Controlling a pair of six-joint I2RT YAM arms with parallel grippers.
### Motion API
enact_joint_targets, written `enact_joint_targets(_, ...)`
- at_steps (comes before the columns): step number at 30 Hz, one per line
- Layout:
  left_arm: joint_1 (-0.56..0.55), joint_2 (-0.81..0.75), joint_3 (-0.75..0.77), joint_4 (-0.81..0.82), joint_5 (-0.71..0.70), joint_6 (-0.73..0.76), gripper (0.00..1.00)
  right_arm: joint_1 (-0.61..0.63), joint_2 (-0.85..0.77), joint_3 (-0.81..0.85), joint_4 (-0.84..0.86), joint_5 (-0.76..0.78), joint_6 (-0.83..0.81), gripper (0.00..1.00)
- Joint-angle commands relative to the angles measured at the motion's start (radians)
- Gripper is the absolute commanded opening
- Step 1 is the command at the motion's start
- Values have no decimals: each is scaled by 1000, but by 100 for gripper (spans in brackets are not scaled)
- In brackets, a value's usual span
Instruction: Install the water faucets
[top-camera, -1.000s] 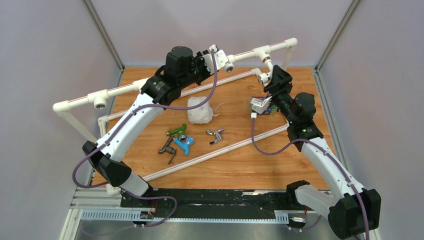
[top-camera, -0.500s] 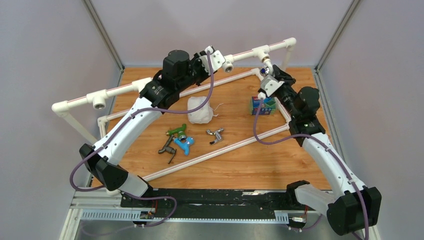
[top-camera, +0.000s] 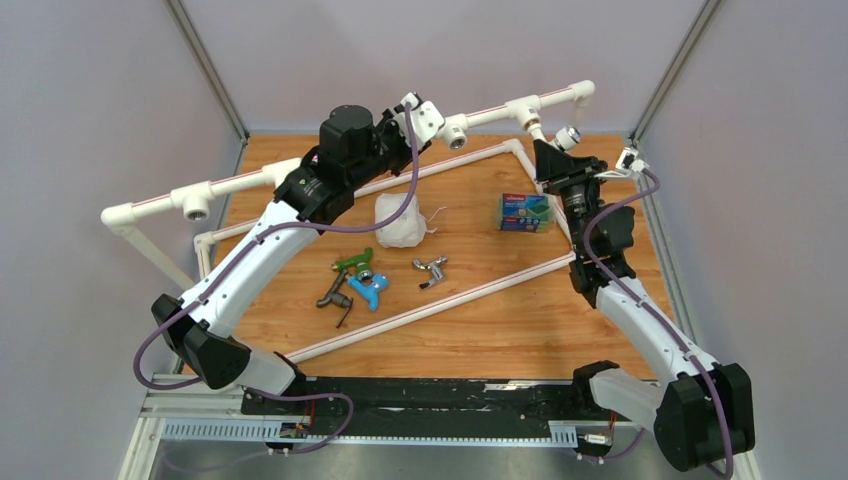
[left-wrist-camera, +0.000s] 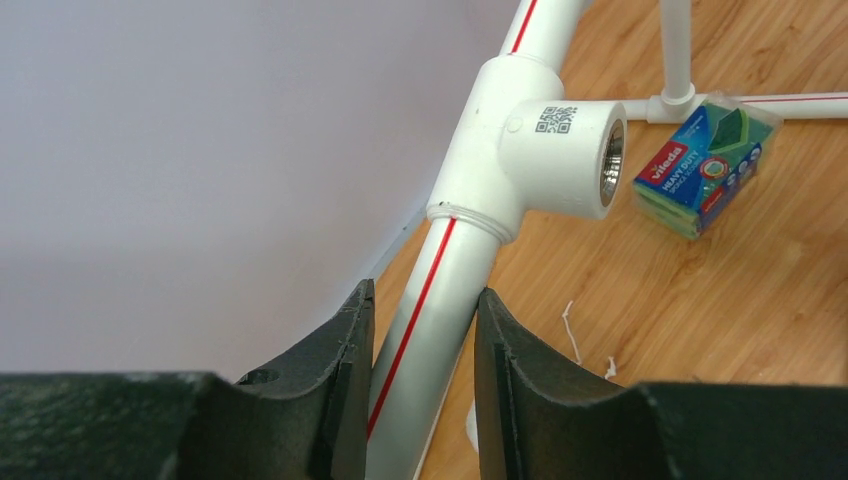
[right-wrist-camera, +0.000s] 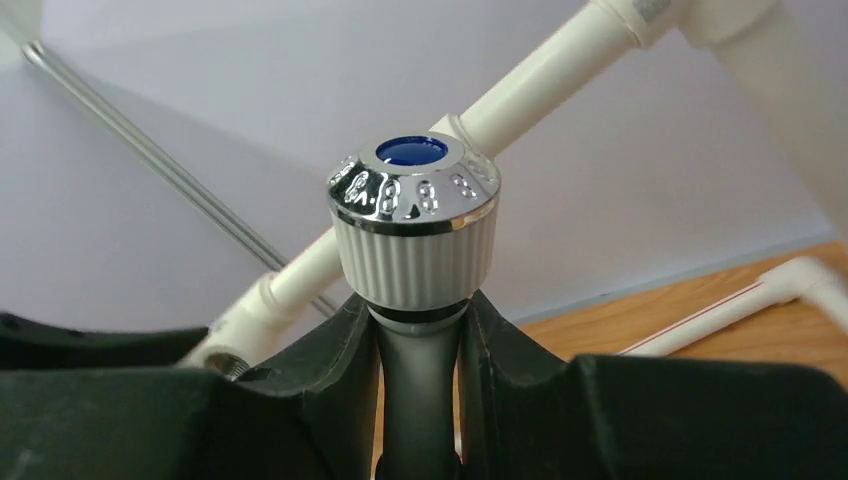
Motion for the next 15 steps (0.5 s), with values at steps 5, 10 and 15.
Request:
enact_joint_targets(5,-9,1,-30,-109,-20,-228,0,24,-13,0,-116,224,859,9)
enact_joint_targets(10,-9,-1,-27,-118,-67,-231,0,23,-74,2,-185,252,745,99)
enact_joint_targets(15,-8,10,-7,-135,-107,-240,0,24,-194,-93,-157,310,564,100)
